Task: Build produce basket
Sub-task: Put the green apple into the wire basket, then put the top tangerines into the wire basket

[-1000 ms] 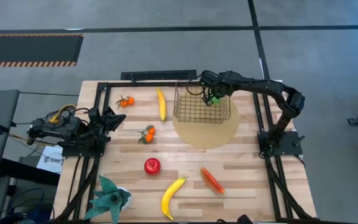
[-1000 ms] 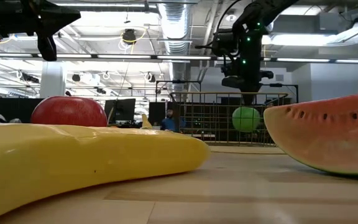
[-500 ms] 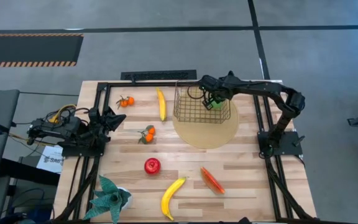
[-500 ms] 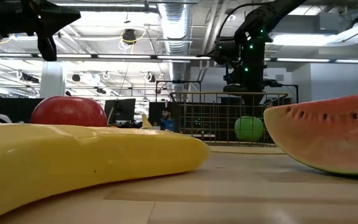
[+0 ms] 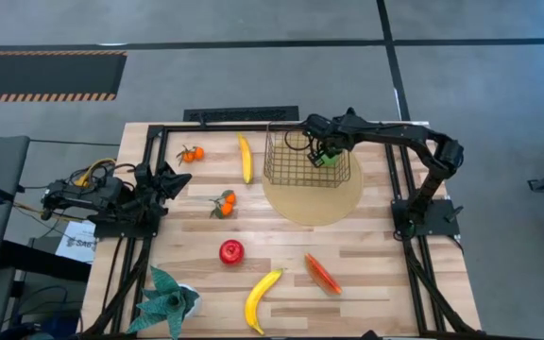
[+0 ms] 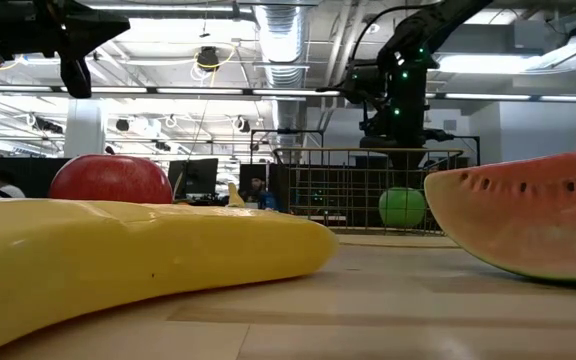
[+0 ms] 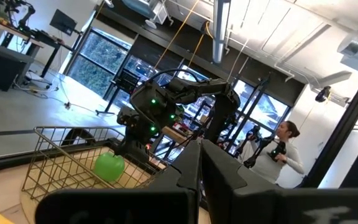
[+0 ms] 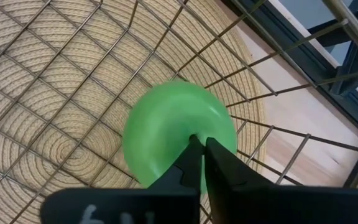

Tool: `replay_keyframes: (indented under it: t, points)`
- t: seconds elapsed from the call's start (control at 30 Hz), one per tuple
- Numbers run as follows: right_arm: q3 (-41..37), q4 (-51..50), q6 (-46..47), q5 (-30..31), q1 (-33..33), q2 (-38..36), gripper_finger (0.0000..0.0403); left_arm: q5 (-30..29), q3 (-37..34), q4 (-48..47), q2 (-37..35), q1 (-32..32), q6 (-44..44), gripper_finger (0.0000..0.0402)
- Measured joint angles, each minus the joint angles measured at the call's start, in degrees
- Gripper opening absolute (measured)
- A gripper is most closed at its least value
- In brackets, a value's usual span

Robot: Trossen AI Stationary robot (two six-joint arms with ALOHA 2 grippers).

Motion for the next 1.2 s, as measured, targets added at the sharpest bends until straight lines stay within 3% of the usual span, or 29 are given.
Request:
replay_keyframes:
  t: [0.47, 0.8, 1.0, 1.2]
  points:
    - [1.46, -3.01, 0.47, -0.42, 0.02, 0.00, 0.0092, -0.09, 0.00, -0.02, 0.00, 0.00, -0.16, 0.0000]
    - [14.37, -4.77, 0.62, -5.44, 1.92, -0.15, 0.0122, -1.91, -0.02, -1.85, 0.00, 0.00, -0.24, 0.0001]
    - [20.50, 2.37, -0.15, -11.90, 4.21, -0.22, 0.0128, -1.84, -0.02, -1.78, -0.02, 0.00, -0.24, 0.0015]
    - [21.00, 16.55, -0.93, -21.06, 6.18, -0.22, 0.0129, -1.23, -0.02, -1.72, -0.02, -0.01, -0.29, 0.0028]
